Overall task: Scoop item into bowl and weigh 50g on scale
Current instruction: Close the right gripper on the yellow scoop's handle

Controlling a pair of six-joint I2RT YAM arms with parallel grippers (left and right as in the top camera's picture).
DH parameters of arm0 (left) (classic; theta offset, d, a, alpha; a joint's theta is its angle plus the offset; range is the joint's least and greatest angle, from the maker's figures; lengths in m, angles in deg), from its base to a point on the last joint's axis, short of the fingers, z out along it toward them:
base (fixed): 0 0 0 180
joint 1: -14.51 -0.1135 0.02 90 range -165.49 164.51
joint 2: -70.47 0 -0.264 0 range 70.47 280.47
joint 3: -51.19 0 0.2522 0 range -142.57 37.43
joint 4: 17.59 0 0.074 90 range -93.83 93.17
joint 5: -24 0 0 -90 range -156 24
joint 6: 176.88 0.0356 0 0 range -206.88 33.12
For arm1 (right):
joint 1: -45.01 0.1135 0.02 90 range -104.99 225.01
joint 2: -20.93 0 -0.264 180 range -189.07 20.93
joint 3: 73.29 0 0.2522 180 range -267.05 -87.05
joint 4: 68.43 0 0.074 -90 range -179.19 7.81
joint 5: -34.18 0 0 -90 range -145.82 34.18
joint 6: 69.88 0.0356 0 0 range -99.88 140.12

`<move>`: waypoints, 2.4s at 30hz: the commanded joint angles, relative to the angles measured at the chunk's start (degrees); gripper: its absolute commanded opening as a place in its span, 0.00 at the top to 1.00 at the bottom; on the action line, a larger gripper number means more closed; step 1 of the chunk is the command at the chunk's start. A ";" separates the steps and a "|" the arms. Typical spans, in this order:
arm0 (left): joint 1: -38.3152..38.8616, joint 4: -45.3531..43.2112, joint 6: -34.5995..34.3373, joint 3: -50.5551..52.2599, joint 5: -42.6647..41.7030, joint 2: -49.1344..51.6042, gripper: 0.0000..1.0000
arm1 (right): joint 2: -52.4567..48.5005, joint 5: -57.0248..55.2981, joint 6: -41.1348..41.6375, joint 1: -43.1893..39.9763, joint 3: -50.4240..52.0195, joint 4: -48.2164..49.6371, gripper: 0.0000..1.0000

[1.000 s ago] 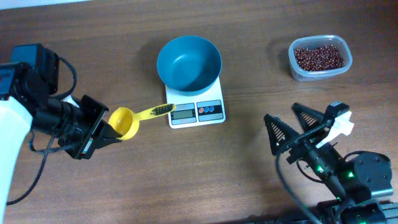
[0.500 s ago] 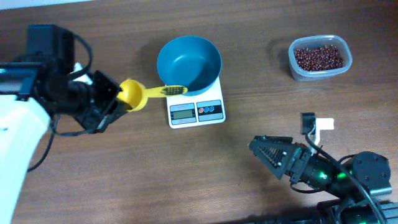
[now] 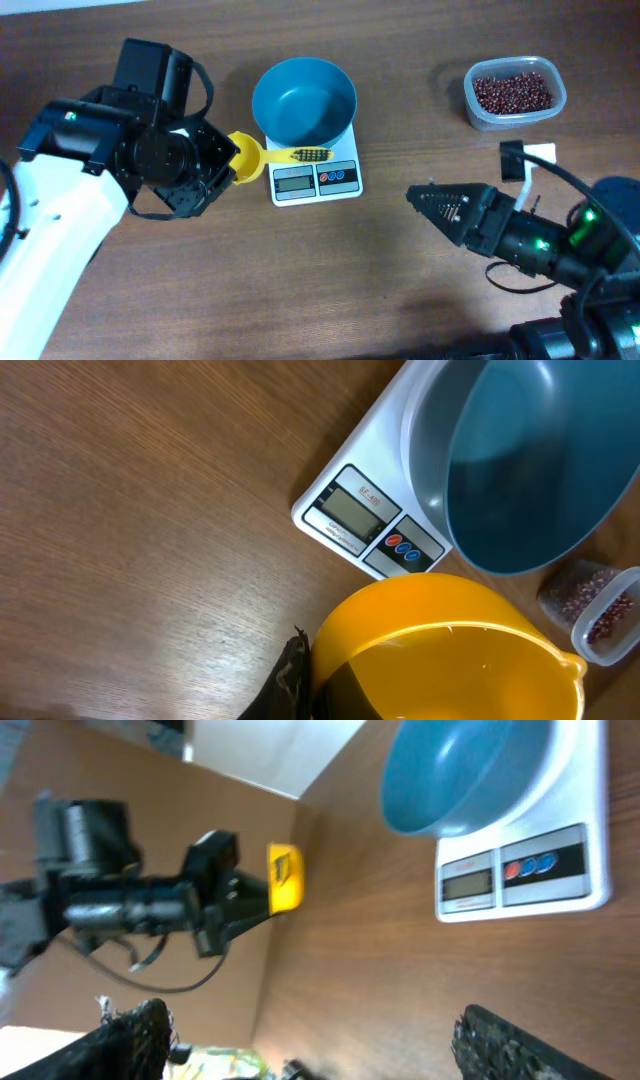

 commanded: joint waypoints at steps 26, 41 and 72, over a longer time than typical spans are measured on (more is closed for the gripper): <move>19.65 -2.97 0.13 -0.72 -1.77 -0.85 1.00 | -7.32 -17.99 -4.76 22.60 -1.09 9.29 0.51; 22.25 -3.04 -1.77 -0.72 -1.36 -0.85 1.00 | -7.32 -14.73 -3.26 22.60 -1.09 9.53 0.67; 22.64 -0.85 -1.09 -0.72 -0.92 -0.79 1.00 | -7.32 -10.05 -3.28 22.58 -1.09 9.53 0.90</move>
